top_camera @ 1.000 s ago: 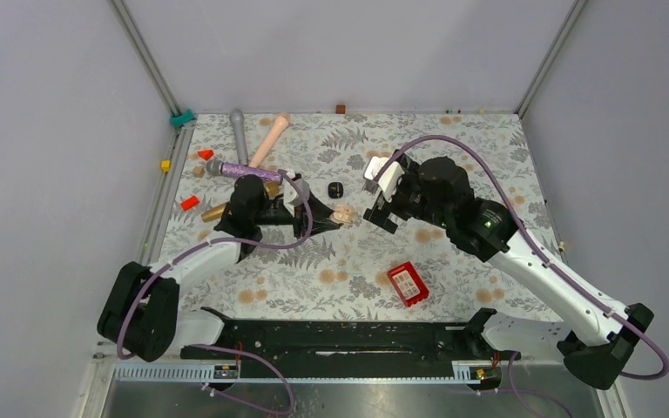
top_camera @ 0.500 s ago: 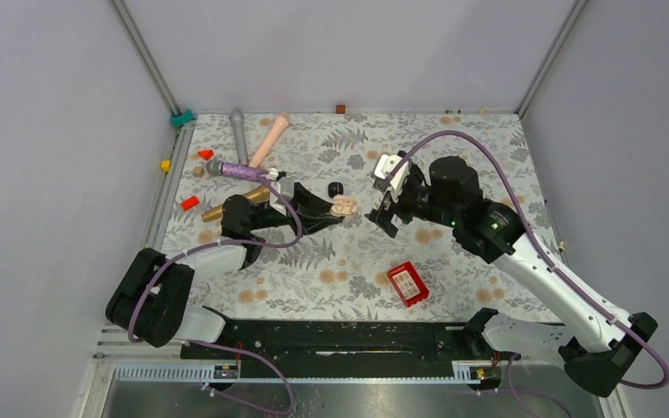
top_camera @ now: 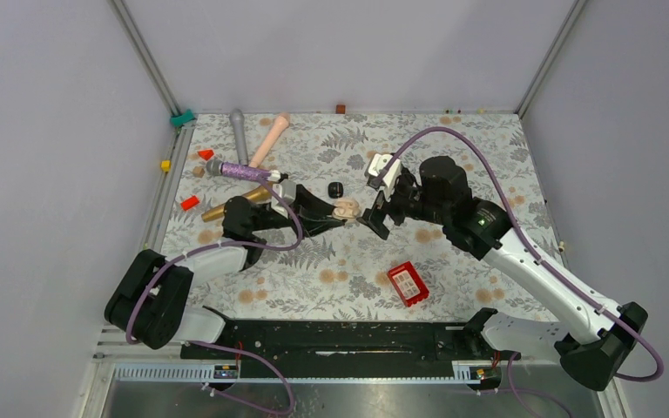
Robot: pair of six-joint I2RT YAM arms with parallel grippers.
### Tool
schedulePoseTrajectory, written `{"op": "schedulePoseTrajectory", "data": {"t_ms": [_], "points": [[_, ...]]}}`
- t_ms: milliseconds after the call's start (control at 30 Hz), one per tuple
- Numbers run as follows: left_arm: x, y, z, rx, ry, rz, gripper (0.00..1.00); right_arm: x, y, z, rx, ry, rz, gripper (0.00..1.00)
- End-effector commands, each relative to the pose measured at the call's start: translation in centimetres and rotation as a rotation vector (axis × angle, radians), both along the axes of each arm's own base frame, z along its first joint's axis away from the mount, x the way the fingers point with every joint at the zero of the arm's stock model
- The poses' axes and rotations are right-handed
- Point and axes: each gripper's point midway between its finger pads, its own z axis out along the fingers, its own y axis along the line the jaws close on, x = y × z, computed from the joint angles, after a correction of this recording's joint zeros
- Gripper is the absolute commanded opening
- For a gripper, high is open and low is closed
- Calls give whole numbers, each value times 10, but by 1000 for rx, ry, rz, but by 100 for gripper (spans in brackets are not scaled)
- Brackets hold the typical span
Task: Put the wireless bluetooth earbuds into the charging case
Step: Place the earbud in the charging case.
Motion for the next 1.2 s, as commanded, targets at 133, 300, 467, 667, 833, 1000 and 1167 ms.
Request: {"op": "schedulePoseTrajectory", "data": {"t_ms": [133,300,467,667,833,1000,1167], "points": [[-9,-2,11,-26,-78,-25,0,12,7,6,56,-10,-34,100],[-12,-5,9,-20,-81,-42,0,12,9,7,63,-10,-32,100],[-16,-9,4,-4,-77,-69,0,14,10,10,81,-10,-40,100],[-20,-13,2,8,-76,-90,0,12,14,15,119,-5,-32,100],[-21,-14,1,11,-73,-99,0,6,15,20,139,-7,-10,100],[-22,-13,3,9,-75,-99,0,5,7,31,137,-54,-22,100],[-22,-13,3,8,-77,-99,0,4,-1,34,118,-95,-29,100]]}}
